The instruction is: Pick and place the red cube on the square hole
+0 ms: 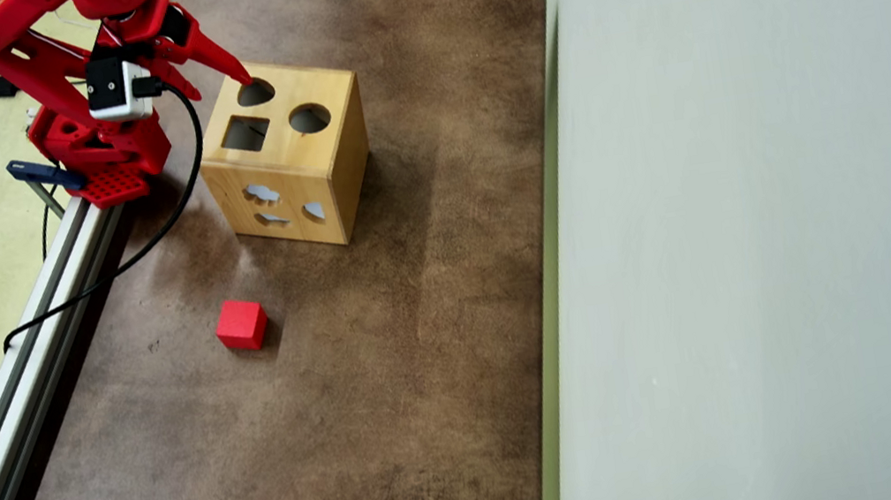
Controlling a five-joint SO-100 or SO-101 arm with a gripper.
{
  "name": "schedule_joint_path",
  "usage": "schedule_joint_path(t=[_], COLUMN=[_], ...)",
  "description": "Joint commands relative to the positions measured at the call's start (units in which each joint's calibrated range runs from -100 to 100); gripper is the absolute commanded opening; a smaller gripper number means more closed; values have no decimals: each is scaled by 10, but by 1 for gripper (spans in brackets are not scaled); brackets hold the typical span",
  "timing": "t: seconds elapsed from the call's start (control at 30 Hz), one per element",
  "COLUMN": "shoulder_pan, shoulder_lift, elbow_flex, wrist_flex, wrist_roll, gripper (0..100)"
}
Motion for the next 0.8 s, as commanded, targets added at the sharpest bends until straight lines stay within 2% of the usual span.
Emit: schedule_joint_path(t=[0.0, 0.77], shoulder_pan=[4, -1], shoulder_lift=[-485, -486], elbow_flex=[-9, -8], wrist_flex=[0, -1], wrist_roll=[-1, -1], gripper=[4, 4])
